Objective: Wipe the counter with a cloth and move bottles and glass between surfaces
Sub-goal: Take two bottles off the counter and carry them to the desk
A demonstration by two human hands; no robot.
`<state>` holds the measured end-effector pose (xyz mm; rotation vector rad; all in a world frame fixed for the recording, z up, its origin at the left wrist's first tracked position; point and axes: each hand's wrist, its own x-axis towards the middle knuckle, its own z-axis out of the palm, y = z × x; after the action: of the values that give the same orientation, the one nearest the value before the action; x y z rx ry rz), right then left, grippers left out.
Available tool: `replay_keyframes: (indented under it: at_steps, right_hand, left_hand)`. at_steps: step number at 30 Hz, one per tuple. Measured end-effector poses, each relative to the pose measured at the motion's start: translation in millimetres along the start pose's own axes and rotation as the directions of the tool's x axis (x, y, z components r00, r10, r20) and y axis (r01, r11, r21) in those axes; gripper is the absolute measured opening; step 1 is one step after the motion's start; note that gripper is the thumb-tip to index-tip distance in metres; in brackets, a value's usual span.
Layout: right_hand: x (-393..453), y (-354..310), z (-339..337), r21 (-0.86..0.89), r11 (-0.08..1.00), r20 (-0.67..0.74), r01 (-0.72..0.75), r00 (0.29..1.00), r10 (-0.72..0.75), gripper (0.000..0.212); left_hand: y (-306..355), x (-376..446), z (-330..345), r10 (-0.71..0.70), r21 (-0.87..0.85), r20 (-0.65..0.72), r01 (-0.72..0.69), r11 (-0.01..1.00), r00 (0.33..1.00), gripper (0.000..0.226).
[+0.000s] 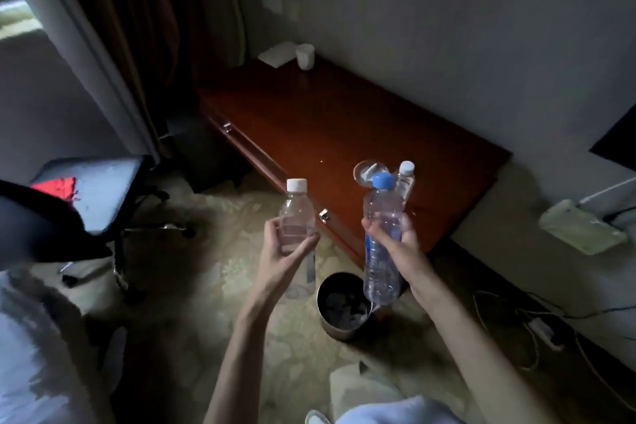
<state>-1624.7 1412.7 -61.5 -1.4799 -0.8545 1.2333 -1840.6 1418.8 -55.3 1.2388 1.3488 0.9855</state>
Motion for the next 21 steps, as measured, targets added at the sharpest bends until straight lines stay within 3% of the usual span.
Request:
replay_keyframes:
  at_steps: [8, 14, 21]
  right_hand:
    - [97.9, 38.4, 17.1, -0.001, 1.000, -0.363, 0.023, 0.932, -0.022, 0.058]
    - [127.4, 47.5, 22.8, -0.053, 0.998, -0.538, 0.014, 0.842, -0.041, 0.058]
    - [151.6, 58.1, 48.4, -0.148, 0.988, -0.717, -0.035, 0.692, -0.083, 0.058]
  left_hand:
    - [-45.8, 145.2, 16.6, -0.036, 0.106, 0.243, 0.011, 0.994, 0.969, 0.063]
    - [-51.5, 235.3, 34.0, 0.038, 0.281, 0.430, -0.174, 0.944, 0.902, 0.062]
    - [-72.3, 301.9, 58.6, 0.024, 0.327, 0.619, -0.286, 0.901, 0.785, 0.053]
